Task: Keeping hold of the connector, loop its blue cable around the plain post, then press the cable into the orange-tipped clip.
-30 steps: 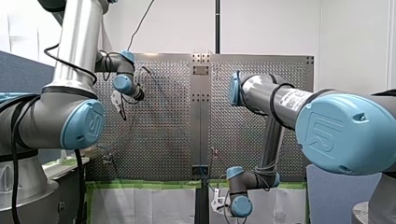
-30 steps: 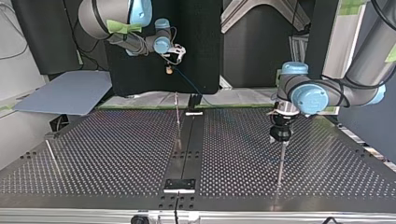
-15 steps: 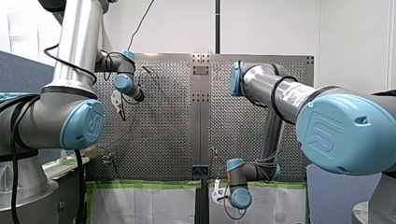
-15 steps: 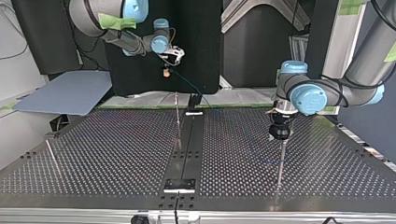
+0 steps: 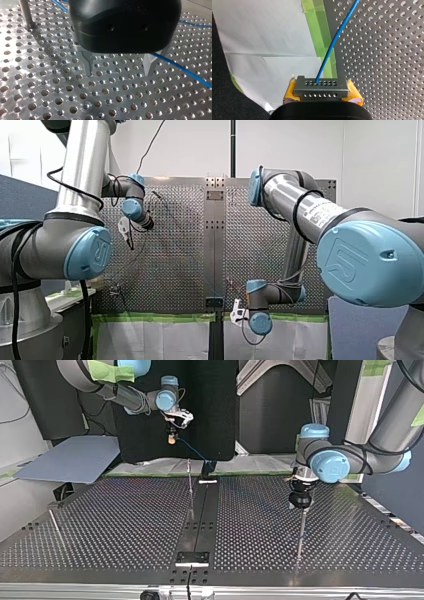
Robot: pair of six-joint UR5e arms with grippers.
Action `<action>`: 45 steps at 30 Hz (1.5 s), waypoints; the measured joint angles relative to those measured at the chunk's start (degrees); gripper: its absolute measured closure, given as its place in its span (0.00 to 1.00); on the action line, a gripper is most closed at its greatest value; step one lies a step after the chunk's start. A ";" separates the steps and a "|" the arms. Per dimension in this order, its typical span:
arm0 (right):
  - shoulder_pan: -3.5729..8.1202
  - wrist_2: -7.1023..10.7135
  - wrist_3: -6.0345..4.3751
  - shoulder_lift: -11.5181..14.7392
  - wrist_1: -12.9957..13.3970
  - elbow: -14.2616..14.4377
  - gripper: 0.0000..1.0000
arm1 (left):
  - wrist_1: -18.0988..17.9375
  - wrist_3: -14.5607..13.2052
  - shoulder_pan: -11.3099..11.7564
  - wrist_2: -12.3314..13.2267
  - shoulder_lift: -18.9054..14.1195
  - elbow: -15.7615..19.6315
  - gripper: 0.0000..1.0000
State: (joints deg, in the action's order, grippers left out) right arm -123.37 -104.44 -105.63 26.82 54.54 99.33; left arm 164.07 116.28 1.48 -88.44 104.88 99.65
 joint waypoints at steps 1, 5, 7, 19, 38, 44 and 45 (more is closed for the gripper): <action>-0.07 0.02 0.01 0.04 0.50 0.48 1.00 | 0.01 0.00 -0.01 -0.01 0.00 0.00 0.00; -0.30 0.34 0.05 0.10 3.00 3.00 1.00 | 0.07 -0.01 -0.13 -0.01 0.00 0.00 0.00; -0.38 0.58 0.07 0.11 4.08 4.07 1.00 | 0.24 0.02 -0.18 -0.02 0.00 0.00 0.00; -1.03 2.29 -0.06 0.12 10.18 6.70 1.00 | 4.99 0.60 0.47 -2.00 -0.02 0.91 0.00; -0.48 2.98 -0.77 0.11 10.50 6.64 1.00 | 8.31 0.94 0.50 -1.98 -4.35 4.72 0.00; -0.34 3.26 -1.07 0.10 10.40 6.59 1.00 | 8.52 0.66 0.30 -1.04 -6.26 7.69 0.00; -0.33 3.29 -1.10 0.10 10.35 6.55 1.00 | 8.46 0.58 0.29 -0.90 -6.51 8.34 0.00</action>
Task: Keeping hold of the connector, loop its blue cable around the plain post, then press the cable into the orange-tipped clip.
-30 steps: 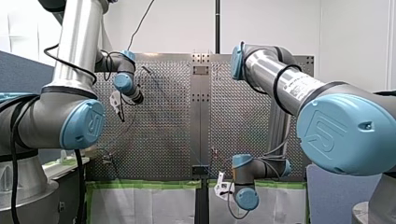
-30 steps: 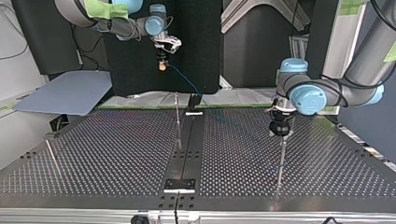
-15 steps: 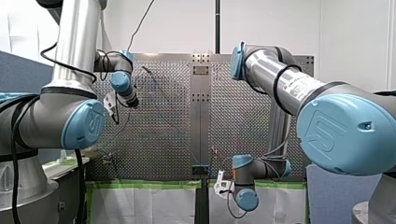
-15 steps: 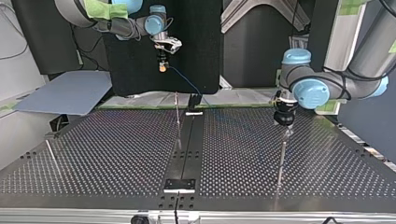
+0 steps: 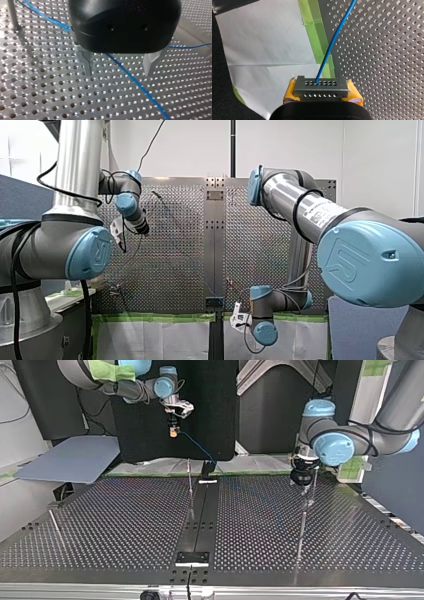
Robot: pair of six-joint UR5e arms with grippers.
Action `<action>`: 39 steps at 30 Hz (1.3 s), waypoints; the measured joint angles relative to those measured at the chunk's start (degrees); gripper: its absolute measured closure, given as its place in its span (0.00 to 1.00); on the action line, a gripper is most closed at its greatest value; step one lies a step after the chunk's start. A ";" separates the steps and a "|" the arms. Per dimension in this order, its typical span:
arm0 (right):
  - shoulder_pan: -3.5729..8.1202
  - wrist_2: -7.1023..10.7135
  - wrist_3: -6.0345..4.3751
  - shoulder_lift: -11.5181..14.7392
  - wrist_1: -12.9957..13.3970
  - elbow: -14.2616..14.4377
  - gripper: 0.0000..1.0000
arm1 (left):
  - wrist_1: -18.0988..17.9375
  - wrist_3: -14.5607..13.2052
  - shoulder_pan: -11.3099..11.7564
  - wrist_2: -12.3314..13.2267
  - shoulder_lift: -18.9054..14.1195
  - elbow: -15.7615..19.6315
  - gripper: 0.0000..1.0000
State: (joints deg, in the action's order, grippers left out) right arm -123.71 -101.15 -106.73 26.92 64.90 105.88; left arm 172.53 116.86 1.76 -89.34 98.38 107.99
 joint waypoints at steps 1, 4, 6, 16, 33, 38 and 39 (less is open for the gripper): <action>0.00 0.02 -0.02 0.01 -0.08 -0.04 1.00 | -0.07 -0.06 0.00 0.08 -0.15 0.47 0.00; 0.02 0.05 -0.05 0.00 -0.48 -0.18 1.00 | -0.27 -0.47 -0.01 0.28 -0.49 2.02 0.00; 0.06 0.05 -0.07 0.01 -0.82 -0.21 1.00 | -0.28 -0.92 -0.02 0.38 -0.82 3.01 0.00; 0.17 0.10 0.08 0.01 -1.17 -0.25 1.00 | 1.59 -2.96 0.06 -0.10 -5.77 5.06 0.00; 0.22 0.58 0.57 -0.02 -0.30 -0.26 1.00 | 10.51 -6.22 0.02 2.83 -11.90 4.64 0.00; 0.25 0.60 0.55 -0.03 -0.31 -0.27 1.00 | 13.11 -8.75 0.10 0.81 -14.32 2.91 0.00; 0.25 0.63 0.55 -0.04 -0.35 -0.26 1.00 | 13.68 -9.36 0.03 0.24 -14.90 2.39 0.00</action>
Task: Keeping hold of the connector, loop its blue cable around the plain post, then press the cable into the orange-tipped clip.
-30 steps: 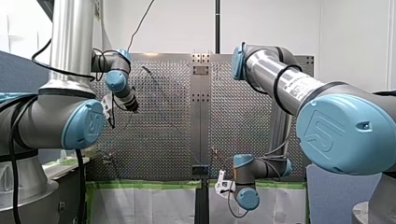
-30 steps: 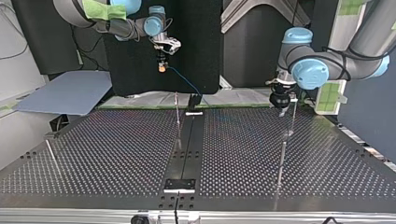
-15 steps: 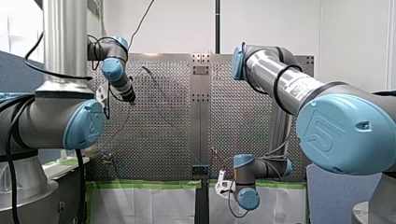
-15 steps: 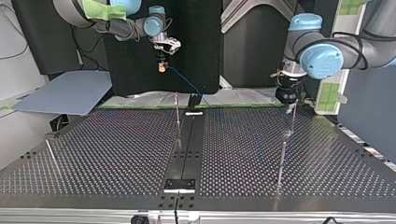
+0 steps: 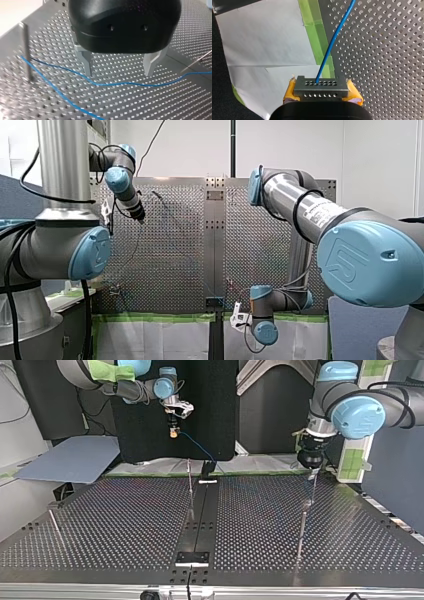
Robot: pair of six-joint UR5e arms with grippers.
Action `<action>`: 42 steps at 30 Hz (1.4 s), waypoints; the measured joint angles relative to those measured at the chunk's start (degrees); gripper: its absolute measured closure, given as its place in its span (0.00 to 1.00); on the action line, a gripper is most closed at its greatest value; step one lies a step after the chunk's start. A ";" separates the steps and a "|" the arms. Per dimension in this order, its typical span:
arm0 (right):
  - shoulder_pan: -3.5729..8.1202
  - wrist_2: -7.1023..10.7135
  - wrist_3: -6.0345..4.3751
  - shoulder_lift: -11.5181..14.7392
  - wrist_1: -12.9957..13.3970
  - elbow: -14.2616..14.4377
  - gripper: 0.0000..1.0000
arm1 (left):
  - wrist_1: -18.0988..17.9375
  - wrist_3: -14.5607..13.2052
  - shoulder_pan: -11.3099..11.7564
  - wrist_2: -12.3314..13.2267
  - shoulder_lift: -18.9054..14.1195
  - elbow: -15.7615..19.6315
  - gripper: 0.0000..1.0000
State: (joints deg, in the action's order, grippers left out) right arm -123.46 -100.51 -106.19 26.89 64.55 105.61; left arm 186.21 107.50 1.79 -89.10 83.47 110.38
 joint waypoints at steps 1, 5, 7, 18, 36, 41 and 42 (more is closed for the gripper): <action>0.00 0.04 0.00 0.00 -0.03 0.00 1.00 | 0.45 -0.45 -0.09 -0.43 -0.44 -0.42 0.00; 0.01 0.41 -0.10 -0.01 0.00 -0.01 1.00 | 2.50 -2.47 -0.40 -2.43 -2.47 -2.40 0.00; 0.01 0.60 -0.13 -0.01 -0.02 -0.03 1.00 | 3.62 -3.62 -0.46 -3.58 -3.60 -3.52 0.00; 0.04 1.19 0.10 0.00 -0.28 -0.13 1.00 | 9.69 -9.28 -1.22 -8.29 -9.43 -9.58 0.00; 0.06 2.58 1.12 -0.01 -0.35 -0.44 1.00 | 19.85 -10.08 -6.36 -4.87 -3.34 -19.75 0.00; 0.04 2.59 1.33 -0.02 -0.18 -0.48 1.00 | 22.87 -10.06 -7.54 -4.63 -0.36 -22.75 0.00; 0.05 2.59 1.35 -0.02 -0.16 -0.49 1.00 | 23.55 -9.98 -7.73 -4.61 0.35 -23.45 0.00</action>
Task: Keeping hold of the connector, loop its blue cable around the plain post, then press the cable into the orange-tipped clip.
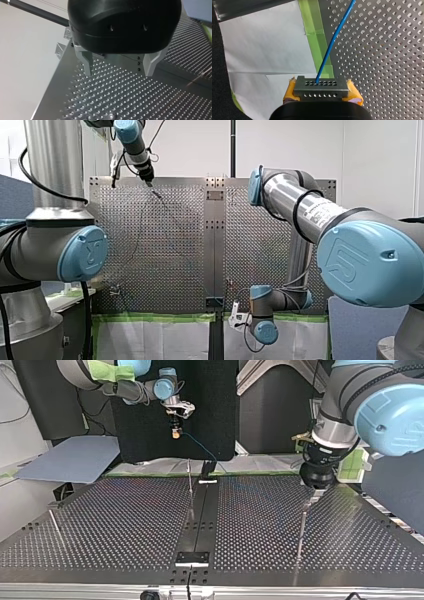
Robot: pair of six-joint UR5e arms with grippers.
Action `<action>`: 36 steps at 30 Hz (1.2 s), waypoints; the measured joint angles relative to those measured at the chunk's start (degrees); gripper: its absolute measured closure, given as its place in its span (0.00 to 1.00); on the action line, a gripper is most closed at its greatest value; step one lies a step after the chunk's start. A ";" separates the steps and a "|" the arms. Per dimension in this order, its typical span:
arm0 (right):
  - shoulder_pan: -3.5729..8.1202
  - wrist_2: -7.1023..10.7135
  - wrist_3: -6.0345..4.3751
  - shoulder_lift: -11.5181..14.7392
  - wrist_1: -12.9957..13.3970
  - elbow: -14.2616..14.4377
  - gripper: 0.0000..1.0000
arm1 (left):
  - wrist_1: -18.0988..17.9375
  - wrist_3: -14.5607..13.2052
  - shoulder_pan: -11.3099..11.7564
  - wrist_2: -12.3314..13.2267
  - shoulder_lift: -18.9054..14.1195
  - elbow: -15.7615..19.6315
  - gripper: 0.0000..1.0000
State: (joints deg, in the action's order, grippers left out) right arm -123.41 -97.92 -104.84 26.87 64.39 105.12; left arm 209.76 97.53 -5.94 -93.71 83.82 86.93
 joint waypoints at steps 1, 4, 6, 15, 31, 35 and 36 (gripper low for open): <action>0.00 0.02 0.02 0.00 0.01 -0.02 1.00 | 0.53 0.09 -0.11 0.00 0.51 -0.52 0.00; 0.00 0.10 0.04 0.00 0.03 -0.04 1.00 | 2.25 0.28 -0.48 -0.15 2.16 -2.25 0.00; 0.02 0.16 0.04 0.00 0.04 -0.04 1.00 | 3.45 0.28 -0.70 -0.58 3.27 -3.44 0.00; -0.01 0.76 0.01 0.00 0.03 -0.11 1.00 | 5.79 -0.23 -0.99 -1.97 7.07 -8.38 0.00; -0.28 0.79 0.06 -0.01 -0.21 -0.12 1.00 | 4.85 2.04 -0.99 -5.01 7.59 -17.36 0.00; -0.23 0.79 0.06 -0.01 -0.22 -0.12 1.00 | 5.57 2.06 -1.21 -6.33 7.59 -19.50 0.00; -0.20 0.79 0.06 -0.01 -0.22 -0.12 1.00 | 5.83 2.04 -1.32 -6.70 7.59 -20.07 0.00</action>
State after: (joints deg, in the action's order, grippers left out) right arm -123.61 -97.13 -104.78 26.86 64.17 105.00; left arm 215.59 99.56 -7.26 -100.41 91.41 66.86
